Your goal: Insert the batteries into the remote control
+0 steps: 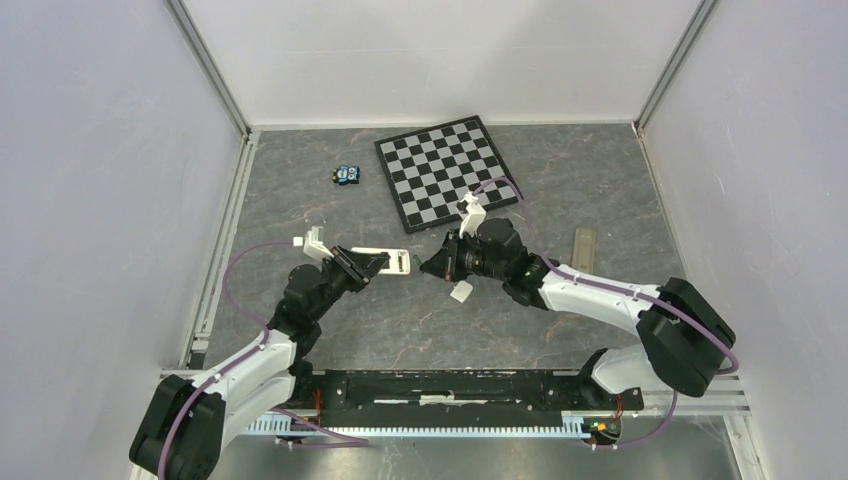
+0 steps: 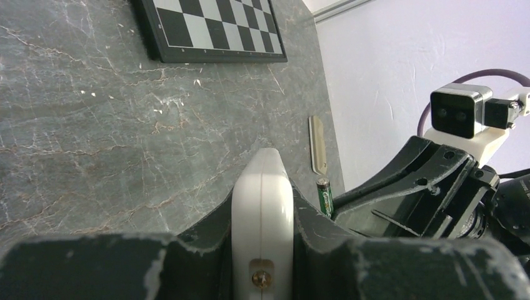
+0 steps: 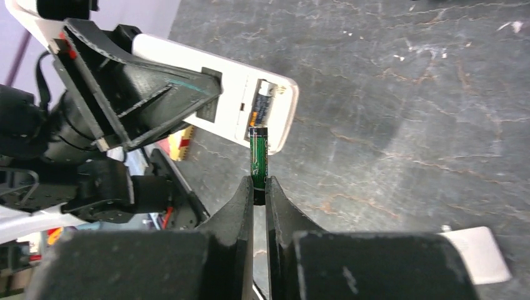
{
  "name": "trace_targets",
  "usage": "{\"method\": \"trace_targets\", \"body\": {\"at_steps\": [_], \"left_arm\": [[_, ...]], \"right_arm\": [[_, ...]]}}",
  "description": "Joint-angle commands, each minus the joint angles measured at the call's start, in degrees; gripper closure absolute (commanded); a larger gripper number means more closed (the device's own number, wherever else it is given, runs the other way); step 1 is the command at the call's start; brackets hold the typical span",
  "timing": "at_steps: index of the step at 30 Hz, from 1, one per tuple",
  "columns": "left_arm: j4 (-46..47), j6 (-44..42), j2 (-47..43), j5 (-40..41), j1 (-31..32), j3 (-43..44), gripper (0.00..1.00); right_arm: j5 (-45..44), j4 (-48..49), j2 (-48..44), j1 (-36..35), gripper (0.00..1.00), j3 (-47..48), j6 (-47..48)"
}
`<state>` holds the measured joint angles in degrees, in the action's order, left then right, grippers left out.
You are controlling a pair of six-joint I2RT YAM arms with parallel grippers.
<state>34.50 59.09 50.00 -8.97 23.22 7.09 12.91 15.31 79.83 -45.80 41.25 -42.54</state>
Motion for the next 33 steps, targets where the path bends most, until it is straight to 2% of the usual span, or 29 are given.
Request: {"method": "trace_targets", "body": {"at_steps": [1, 9, 33], "left_arm": [[5.13, -0.39, 0.01, 0.89, -0.23, -0.24, 0.98], [6.28, -0.47, -0.25, 0.5, -0.23, -0.68, 0.98], [9.0, -0.03, 0.9, -1.4, -0.26, -0.33, 0.98]], "right_arm": [[-3.95, 6.54, -0.21, -1.79, 0.98, -0.19, -7.47], [-6.26, 5.35, 2.29, -3.31, 0.96, 1.72, -8.33], [-5.62, 6.85, 6.54, -3.94, 0.93, 3.96, -10.5]]}}
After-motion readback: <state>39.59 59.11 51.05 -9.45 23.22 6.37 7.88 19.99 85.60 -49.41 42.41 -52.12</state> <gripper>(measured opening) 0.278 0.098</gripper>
